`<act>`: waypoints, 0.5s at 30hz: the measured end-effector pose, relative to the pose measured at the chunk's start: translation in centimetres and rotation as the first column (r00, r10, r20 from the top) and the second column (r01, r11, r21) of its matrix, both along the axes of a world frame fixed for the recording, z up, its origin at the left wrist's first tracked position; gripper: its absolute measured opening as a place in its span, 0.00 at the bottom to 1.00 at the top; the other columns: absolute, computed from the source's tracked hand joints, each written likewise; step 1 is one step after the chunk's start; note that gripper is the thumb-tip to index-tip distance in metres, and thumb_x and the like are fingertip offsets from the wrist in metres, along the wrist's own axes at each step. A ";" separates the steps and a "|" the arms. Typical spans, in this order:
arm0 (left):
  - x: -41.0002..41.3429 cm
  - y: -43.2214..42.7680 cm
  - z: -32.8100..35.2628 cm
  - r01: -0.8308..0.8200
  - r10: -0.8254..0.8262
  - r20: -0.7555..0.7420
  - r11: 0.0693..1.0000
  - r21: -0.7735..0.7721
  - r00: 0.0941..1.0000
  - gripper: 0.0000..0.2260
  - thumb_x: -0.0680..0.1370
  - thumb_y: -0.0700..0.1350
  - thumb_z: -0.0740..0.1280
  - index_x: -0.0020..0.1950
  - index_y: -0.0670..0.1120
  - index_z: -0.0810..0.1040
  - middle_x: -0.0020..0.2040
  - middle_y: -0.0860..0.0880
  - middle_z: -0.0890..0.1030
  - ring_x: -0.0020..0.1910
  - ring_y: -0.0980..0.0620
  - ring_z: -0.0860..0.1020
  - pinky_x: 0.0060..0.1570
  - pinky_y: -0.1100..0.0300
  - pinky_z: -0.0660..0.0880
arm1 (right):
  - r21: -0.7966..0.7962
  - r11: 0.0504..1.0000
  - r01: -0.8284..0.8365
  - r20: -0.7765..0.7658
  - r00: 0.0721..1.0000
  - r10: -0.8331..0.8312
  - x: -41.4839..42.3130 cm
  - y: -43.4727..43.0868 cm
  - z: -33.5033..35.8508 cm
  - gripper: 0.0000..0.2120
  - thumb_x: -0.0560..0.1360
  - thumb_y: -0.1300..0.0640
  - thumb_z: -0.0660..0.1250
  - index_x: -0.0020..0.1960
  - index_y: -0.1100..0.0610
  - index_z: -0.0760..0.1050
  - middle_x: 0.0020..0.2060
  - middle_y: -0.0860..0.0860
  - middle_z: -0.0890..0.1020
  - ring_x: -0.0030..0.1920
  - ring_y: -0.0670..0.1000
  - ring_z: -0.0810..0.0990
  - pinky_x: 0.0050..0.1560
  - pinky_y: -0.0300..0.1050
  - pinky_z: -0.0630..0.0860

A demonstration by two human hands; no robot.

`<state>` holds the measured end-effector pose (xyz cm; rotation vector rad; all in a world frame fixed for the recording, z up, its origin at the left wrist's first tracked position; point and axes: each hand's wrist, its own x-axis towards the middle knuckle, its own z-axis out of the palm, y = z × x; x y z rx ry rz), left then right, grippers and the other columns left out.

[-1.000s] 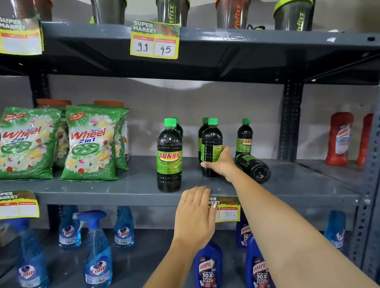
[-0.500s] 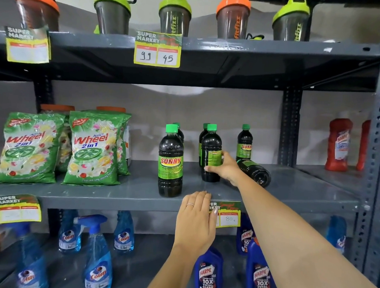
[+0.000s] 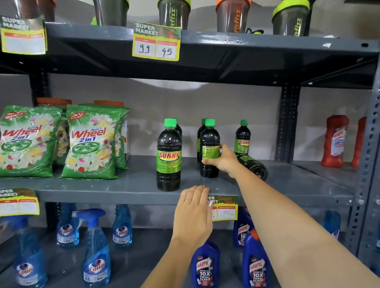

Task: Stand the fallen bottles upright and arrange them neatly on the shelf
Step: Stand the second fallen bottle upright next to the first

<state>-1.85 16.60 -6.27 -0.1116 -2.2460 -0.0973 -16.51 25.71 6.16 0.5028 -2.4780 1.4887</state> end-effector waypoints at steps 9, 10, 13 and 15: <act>0.0 0.1 0.0 -0.010 0.010 0.005 1.000 -0.010 1.000 0.19 0.80 0.50 0.53 0.66 0.44 0.73 0.65 0.47 0.77 0.64 0.47 0.73 0.67 0.50 0.67 | -0.081 0.991 -0.106 0.111 0.987 0.115 0.6 0.4 0.2 0.29 0.69 0.62 0.77 0.67 0.58 0.70 0.58 0.52 0.79 0.57 0.51 0.76 0.55 0.45 0.70; 0.0 0.1 0.0 -0.011 0.011 0.007 1.000 -0.009 1.000 0.19 0.80 0.50 0.53 0.67 0.44 0.73 0.65 0.47 0.77 0.64 0.47 0.73 0.67 0.50 0.67 | -0.072 0.993 -0.089 0.095 0.991 0.096 0.6 0.3 0.1 0.32 0.67 0.60 0.79 0.67 0.58 0.70 0.57 0.51 0.78 0.55 0.50 0.76 0.55 0.45 0.71; 0.0 0.0 0.0 -0.010 0.010 0.013 1.000 -0.005 1.000 0.20 0.81 0.50 0.52 0.67 0.44 0.73 0.65 0.47 0.76 0.64 0.47 0.72 0.68 0.50 0.67 | -0.032 0.999 -0.012 0.021 1.000 0.012 0.6 0.0 -0.3 0.39 0.62 0.52 0.82 0.67 0.56 0.67 0.52 0.48 0.75 0.55 0.51 0.75 0.57 0.47 0.73; 0.1 0.0 0.0 -0.008 0.008 0.011 1.000 -0.007 1.000 0.19 0.81 0.50 0.52 0.67 0.44 0.73 0.65 0.47 0.77 0.64 0.47 0.72 0.68 0.50 0.67 | -0.075 0.996 -0.048 0.036 0.998 0.051 0.8 -0.1 -0.4 0.38 0.63 0.53 0.82 0.67 0.56 0.66 0.53 0.48 0.76 0.56 0.51 0.75 0.56 0.46 0.72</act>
